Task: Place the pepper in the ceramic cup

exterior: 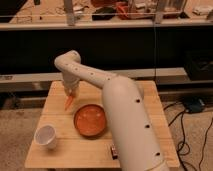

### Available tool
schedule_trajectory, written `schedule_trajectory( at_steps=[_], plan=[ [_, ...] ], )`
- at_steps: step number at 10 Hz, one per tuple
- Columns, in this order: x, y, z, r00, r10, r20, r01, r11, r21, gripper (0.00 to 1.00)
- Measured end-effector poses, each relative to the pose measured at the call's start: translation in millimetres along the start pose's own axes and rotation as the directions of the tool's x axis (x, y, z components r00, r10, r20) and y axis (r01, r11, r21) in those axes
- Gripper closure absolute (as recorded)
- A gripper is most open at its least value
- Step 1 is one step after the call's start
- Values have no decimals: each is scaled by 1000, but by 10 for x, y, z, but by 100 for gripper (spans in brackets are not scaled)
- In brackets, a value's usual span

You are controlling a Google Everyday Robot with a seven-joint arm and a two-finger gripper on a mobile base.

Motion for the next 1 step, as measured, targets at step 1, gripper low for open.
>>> schedule_trajectory(
  at_steps=[1],
  plan=[
    [-11, -32, -85, 1000, 0, -6, 0, 1000, 11, 100]
  ],
)
